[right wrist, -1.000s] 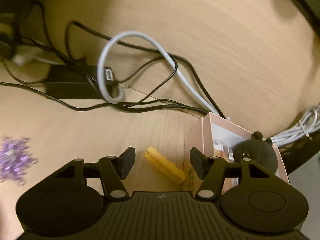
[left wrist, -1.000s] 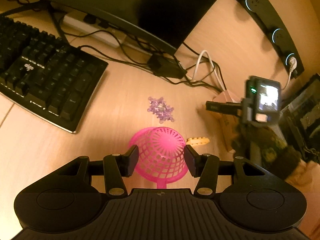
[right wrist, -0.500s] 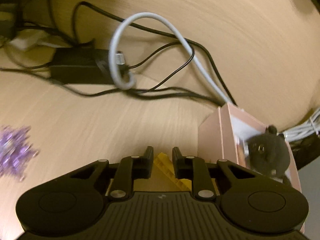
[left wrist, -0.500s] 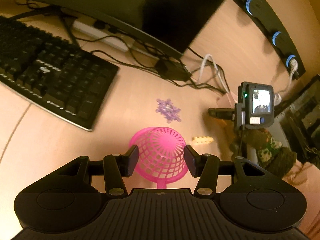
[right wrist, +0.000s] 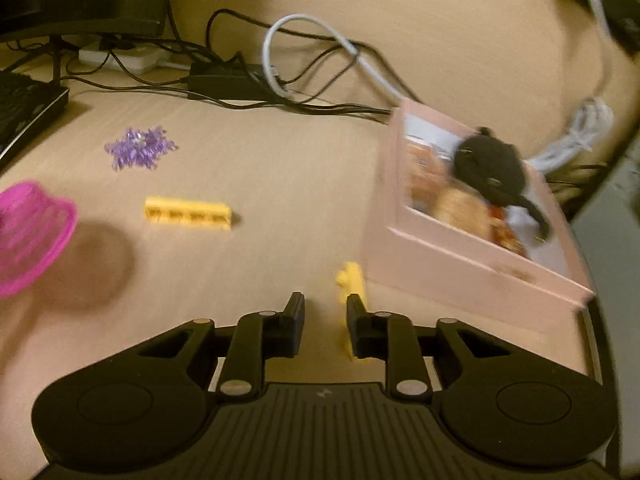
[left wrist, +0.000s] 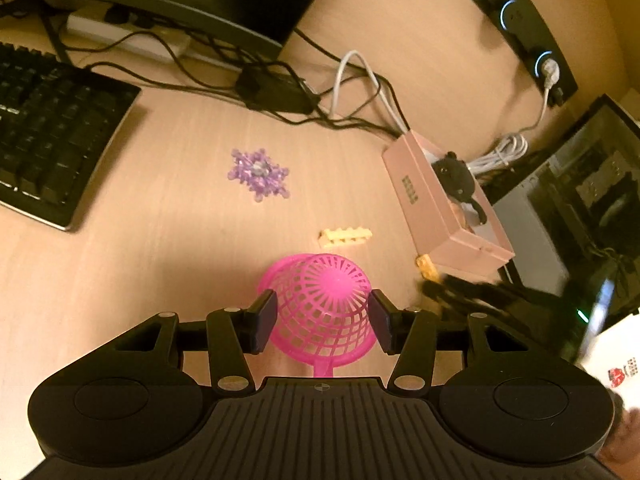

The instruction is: Organize objects

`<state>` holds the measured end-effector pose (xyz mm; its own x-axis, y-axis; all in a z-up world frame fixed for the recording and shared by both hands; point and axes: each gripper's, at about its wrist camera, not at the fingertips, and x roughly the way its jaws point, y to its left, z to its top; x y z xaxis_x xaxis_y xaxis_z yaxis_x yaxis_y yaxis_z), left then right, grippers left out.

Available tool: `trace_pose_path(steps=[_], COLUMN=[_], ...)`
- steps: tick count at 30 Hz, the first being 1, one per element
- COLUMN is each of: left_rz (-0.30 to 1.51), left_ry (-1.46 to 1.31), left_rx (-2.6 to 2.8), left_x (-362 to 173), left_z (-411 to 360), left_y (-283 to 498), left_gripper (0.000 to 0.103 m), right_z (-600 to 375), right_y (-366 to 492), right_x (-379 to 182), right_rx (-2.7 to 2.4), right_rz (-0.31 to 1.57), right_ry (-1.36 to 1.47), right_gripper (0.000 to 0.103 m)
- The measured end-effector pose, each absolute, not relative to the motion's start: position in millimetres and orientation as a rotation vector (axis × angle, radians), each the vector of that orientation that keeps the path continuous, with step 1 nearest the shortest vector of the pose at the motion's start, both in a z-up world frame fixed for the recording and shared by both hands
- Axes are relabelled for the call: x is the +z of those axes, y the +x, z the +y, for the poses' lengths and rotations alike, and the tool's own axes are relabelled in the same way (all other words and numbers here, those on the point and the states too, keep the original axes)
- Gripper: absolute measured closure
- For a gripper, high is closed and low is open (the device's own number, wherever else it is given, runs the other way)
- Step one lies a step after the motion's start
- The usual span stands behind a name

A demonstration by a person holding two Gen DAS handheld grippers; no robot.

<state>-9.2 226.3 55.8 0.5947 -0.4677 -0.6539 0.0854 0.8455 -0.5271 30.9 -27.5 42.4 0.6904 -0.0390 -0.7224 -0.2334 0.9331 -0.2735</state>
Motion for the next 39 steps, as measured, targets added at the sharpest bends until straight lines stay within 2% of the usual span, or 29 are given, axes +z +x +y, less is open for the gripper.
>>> trace_pose_path(steps=[1,2,3,5,7,8,12,14,16,21,26,33,39], left_rz=[0.884,0.884,0.881,0.875,0.869,0.868,0.878,0.890,0.899,0.898,0.888,0.883,0.909], left_ry=[-0.467,-0.454,-0.440,-0.426,-0.420,-0.419,-0.432,-0.432,-0.426,-0.437,-0.466,-0.445,-0.404], left_rx=[-0.329,-0.319,-0.311,-0.306,-0.294,-0.286,-0.269,-0.270,-0.277,-0.274,-0.277,-0.312,-0.299], left_x=[56,56,57,57,55,53,47,46,48,52,56,59,62], left_z=[224,221,219,216,215,215,213,211,207,205,206,190,175], left_y=[-9,-8,-8,-7,-5,-3,2,2,2,-3,-7,-6,-11], left_gripper=[0.048,0.048,0.048,0.048,0.048,0.048,0.048,0.048,0.048,0.048,0.048,0.048,0.048], right_z=[-34,-40,-47,-61,-71,-74,-71,-66,-64,-69,-102,-97,-109], right_y=[25,17,9,-1,-7,-8,-2,7,23,48,41,57,78], right_x=[44,48,52,57,57,56,48,46,44,33,50,38,21], right_rx=[0.093,0.075,0.060,0.042,0.026,0.022,0.036,0.042,0.045,-0.050,-0.081,-0.026,-0.029], right_rz=[0.799,0.795,0.794,0.800,0.816,0.823,0.838,0.825,0.822,0.811,0.807,0.818,0.831], right_ry=[-0.360,-0.347,-0.321,-0.266,-0.221,-0.195,-0.158,-0.146,-0.138,-0.317,-0.130,-0.098,0.003], right_gripper=[0.059,0.053,0.042,0.033,0.017,0.016,0.016,0.021,0.037,0.044,0.040,0.020,0.020])
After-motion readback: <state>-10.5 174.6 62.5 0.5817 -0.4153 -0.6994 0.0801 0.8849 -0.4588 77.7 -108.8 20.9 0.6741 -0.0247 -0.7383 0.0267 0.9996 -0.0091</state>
